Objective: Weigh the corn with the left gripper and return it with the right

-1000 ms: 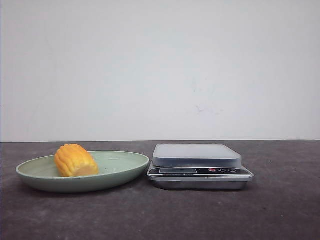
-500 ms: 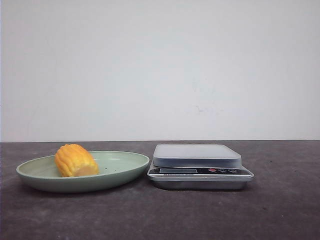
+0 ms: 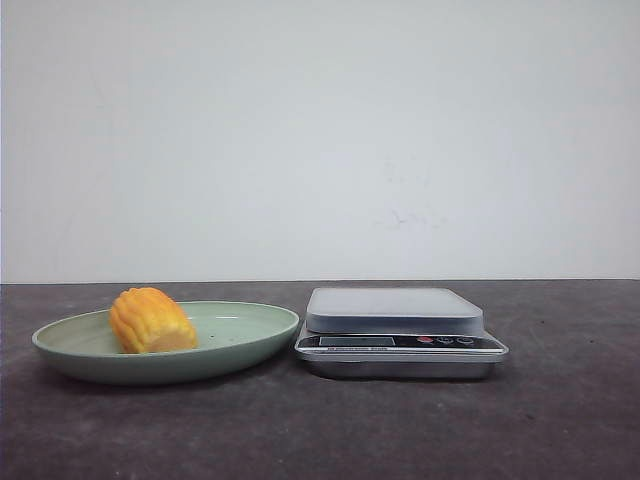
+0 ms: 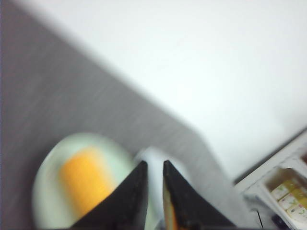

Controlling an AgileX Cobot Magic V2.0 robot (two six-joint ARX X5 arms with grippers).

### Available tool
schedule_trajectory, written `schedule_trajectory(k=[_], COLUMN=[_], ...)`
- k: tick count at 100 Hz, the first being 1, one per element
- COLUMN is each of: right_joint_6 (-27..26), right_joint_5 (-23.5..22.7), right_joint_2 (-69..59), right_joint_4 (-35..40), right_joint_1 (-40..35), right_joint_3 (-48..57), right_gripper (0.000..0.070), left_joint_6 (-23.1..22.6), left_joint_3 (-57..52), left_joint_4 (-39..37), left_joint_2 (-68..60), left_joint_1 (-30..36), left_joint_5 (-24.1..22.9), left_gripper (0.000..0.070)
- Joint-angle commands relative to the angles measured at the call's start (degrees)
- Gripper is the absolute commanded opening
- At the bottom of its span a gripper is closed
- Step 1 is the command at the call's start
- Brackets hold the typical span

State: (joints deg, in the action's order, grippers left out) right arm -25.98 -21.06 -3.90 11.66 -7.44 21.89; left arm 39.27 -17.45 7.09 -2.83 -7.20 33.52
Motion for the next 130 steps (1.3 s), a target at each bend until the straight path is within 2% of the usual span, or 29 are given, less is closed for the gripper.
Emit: schedule_trajectory(k=[1,7,12,24,32,46,49,52,58,59,62,63,86,100,106,118,130], right_joint_6=[9.73,14.78,18.14,22.21,21.57,16.85,15.69,14.67,12.37,12.09,11.21,11.06,10.99,10.91,10.88,10.95,11.26], right_joint_5=[3.48,6.27,7.82,9.55,9.14,6.91,6.12,5.42,4.5,4.37,4.07,3.93,2.43,2.45,2.47,2.73,3.1], right_joint_2=[-4.31,-9.38,-13.99,-24.15,-29.53,-35.15,-35.76,-36.37,-37.35,-37.44,-37.68,-37.7,-37.97,-37.94,-37.99,-37.99,-38.01], right_joint_4=[7.8,11.72,14.25,17.7,17.53,17.0,16.98,17.03,17.57,17.66,18.05,18.21,19.69,20.55,21.16,22.23,23.19], right_joint_1=[0.0,0.0,0.02,0.04,0.02,-0.04,-0.04,-0.04,-0.04,-0.04,-0.04,-0.04,-0.35,-0.37,-0.44,-1.07,-1.57], right_joint_3=[10.01,17.88,24.11,35.91,40.33,43.06,43.06,43.06,43.06,43.06,43.06,43.06,43.06,43.06,43.06,43.06,43.04], right_gripper=[0.0004,0.0004,0.0004,0.0004,0.0005,0.002,0.0092,0.0241,0.0677,0.07,0.07,0.07,0.07,0.07,0.07,0.07,0.07], left_joint_6=[-11.21,-16.55,-18.58,-23.04,-24.81,-26.34,-26.58,-26.56,-26.27,-26.25,-26.25,-26.25,-26.05,-22.21,-21.84,-21.81,-20.79], left_joint_3=[-9.79,-17.55,-23.34,-35.34,-42.12,-51.91,-53.22,-54.14,-54.8,-54.8,-54.8,-54.8,-54.77,-54.69,-54.62,-54.25,-54.25], left_joint_4=[5.35,9.79,10.93,11.39,13.64,24.06,25.7,26.86,28.39,28.63,29.46,29.75,39.06,46.45,49.18,50.8,49.0], left_joint_2=[-4.02,-9.35,-14.12,-25.64,-32.02,-39.56,-40.48,-41.11,-41.75,-41.79,-41.83,-41.83,-43.89,-48.68,-51.89,-59.32,-66.99], left_joint_1=[0.02,0.02,0.02,0.04,0.04,0.26,0.5,0.81,1.49,1.6,1.86,1.97,4.85,6.54,7.23,9.79,13.44], left_joint_5=[-1.49,-5.29,-7.69,-9.46,-9.49,-8.11,-7.04,-6.08,-5.11,-5.11,-5.11,-5.16,-5.18,-5.2,-5.22,-6.67,-7.65], left_gripper=[0.0015,0.0015,0.0014,0.0014,0.0014,0.0023,0.0059,0.0154,0.0485,0.0542,0.0693,0.07,0.07,0.07,0.0675,0.0675,0.0675])
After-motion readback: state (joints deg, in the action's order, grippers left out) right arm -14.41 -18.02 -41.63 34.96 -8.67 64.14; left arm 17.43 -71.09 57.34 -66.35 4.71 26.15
